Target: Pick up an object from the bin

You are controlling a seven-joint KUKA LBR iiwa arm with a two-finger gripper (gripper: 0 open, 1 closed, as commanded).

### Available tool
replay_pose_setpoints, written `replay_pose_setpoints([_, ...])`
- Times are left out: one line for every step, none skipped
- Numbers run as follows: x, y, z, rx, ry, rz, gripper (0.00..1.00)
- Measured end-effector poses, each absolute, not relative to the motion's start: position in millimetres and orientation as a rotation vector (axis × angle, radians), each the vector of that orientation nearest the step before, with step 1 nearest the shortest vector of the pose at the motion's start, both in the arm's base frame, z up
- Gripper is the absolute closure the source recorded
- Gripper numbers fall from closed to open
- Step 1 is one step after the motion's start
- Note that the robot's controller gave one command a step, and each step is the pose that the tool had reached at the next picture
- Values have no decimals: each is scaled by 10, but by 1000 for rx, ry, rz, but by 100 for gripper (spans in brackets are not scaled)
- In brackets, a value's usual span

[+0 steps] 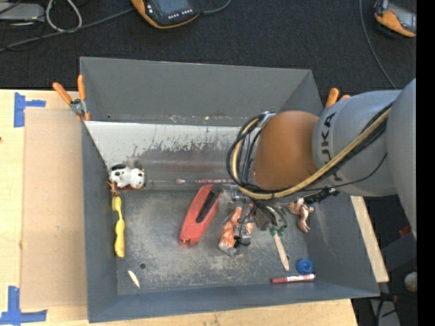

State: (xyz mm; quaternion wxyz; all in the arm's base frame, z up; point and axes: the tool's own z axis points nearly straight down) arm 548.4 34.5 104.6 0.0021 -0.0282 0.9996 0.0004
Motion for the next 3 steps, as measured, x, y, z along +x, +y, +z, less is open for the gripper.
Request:
replay_pose_setpoints([5577,420,842,63,3135,5,0])
replay_pose_setpoints([5813,361,767,-243,3132,1,0])
replay_pose_setpoints([5482,114,740,-385,3118,4,0])
